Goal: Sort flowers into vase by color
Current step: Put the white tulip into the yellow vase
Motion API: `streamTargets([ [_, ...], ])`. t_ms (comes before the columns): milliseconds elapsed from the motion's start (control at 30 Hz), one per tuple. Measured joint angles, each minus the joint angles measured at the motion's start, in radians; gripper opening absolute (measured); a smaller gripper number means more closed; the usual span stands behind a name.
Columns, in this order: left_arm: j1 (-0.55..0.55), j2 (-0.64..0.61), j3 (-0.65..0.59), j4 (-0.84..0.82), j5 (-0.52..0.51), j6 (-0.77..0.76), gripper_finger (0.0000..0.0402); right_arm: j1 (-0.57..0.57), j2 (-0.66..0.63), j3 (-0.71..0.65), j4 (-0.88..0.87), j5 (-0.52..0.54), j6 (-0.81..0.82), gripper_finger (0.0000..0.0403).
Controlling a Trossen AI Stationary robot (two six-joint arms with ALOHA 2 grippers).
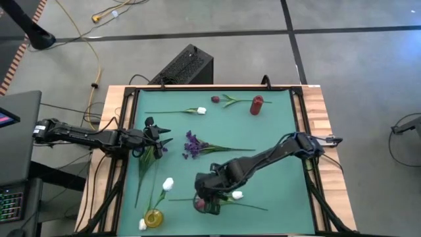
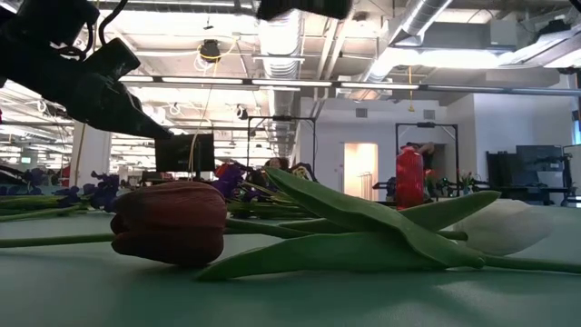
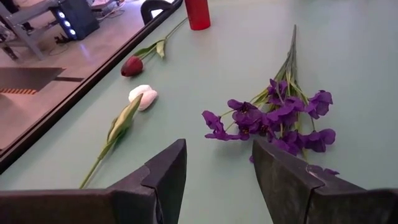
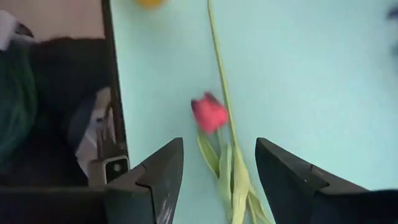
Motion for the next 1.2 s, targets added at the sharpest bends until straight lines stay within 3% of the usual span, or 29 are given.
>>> streamTargets([
  [433, 0.000, 0.000, 0.000, 0.001, -0.001, -0.003, 0.0174, -0.036, 0.158, 0.000, -0.060, -0.010, -0.087, 0.0190],
  [600, 0.000, 0.000, 0.000, 0.001, -0.001, -0.004, 0.0174, -0.061, 0.178, 0.000, -0.071, -0.077, -0.087, 0.0181],
  [1200, 0.000, 0.000, 0.000, -0.050, 0.001, -0.013, 0.0174, -0.057, 0.229, -0.001, 0.055, -0.110, -0.101, 0.0179],
])
